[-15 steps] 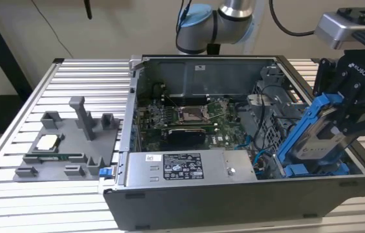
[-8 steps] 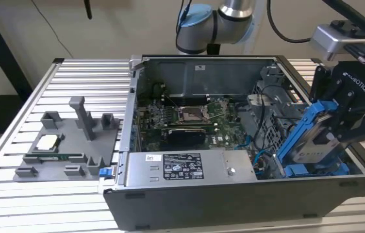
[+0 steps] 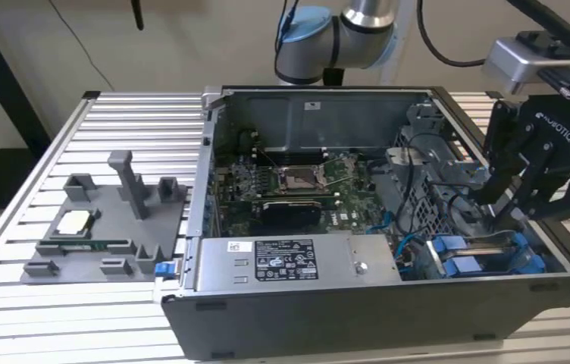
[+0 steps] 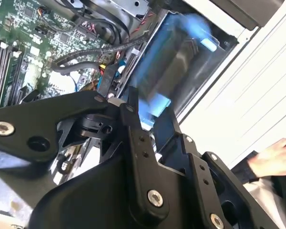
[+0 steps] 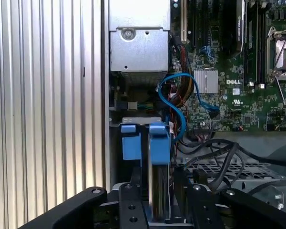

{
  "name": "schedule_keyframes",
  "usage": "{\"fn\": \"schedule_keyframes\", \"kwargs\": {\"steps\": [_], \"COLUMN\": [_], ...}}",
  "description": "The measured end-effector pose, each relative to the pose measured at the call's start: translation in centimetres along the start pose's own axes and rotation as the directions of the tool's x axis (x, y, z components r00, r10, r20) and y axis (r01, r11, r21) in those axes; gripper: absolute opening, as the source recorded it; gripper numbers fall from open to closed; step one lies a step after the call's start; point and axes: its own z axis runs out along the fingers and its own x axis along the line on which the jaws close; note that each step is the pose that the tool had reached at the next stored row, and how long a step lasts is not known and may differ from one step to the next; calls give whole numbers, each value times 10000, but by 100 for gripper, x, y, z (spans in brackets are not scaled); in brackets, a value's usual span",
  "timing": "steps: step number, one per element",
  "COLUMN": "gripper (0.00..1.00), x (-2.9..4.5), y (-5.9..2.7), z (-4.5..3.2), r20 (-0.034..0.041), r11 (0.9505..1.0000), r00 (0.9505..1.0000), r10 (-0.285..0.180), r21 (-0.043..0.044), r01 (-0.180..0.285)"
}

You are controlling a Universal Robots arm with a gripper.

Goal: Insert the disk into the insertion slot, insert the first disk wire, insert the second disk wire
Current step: 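Insert the disk into the insertion slot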

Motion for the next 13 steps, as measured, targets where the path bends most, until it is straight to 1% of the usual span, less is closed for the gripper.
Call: {"fn": "schedule_keyframes", "kwargs": {"steps": [2,3,5,6,9,10,13], "gripper": [41,41,41,41,41,41,41], "x": [-3,-9,-31,-38,-50,-55,-81], "y": [3,4,5,6,13,15,21], "z": [-79,-99,-110,-111,-101,-93,-62], "r20": [0,1,22,57,271,317,383], "r11": [10000,10000,10000,10000,10000,10000,9999], "r00": [10000,10000,10000,10000,9996,9995,9993], "r10": [0,0,-2,-4,-14,-17,-21], "r21": [-9,-9,-10,-10,47,64,120], "r01": [0,0,2,4,12,15,16]}}
